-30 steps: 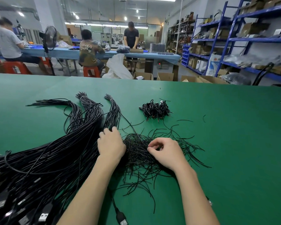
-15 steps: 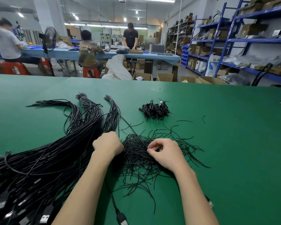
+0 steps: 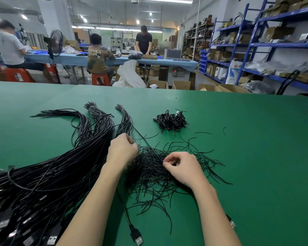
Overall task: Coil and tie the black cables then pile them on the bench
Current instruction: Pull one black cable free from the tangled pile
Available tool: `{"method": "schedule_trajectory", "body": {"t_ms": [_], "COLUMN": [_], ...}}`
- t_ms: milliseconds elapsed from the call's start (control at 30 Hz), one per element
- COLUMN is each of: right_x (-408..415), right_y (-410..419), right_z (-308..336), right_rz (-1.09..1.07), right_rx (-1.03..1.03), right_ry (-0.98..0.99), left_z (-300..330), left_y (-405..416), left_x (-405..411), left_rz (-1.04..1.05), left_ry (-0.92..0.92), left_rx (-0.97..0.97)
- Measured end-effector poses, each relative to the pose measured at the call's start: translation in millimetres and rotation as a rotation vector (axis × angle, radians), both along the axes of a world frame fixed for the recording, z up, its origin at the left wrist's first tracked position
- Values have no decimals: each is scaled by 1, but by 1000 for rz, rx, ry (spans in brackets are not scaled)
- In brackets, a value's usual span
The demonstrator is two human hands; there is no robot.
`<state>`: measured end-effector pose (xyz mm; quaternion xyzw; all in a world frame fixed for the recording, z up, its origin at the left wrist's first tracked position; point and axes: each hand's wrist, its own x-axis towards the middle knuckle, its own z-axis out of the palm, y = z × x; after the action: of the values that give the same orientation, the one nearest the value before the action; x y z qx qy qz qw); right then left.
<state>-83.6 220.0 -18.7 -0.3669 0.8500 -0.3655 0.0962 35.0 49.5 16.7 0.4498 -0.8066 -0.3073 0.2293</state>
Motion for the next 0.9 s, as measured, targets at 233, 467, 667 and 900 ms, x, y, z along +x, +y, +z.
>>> {"method": "schedule_trajectory", "body": {"t_ms": [233, 467, 667, 900], "right_x": [4, 39, 38, 12], "right_y": [-3, -20, -25, 1], "right_z": [8, 36, 47, 63], "right_rz": [-32, 403, 162, -70], "right_rx": [-143, -170, -615, -1226], "right_ry": [-10, -676, -924, -1376], "left_z": [10, 27, 30, 33], "left_y": [-2, 5, 12, 24], "left_x": [-3, -2, -5, 7], "left_rz": [-105, -121, -218, -843], "left_ry": [404, 987, 739, 39], "left_rx": [601, 1363, 1004, 491]}}
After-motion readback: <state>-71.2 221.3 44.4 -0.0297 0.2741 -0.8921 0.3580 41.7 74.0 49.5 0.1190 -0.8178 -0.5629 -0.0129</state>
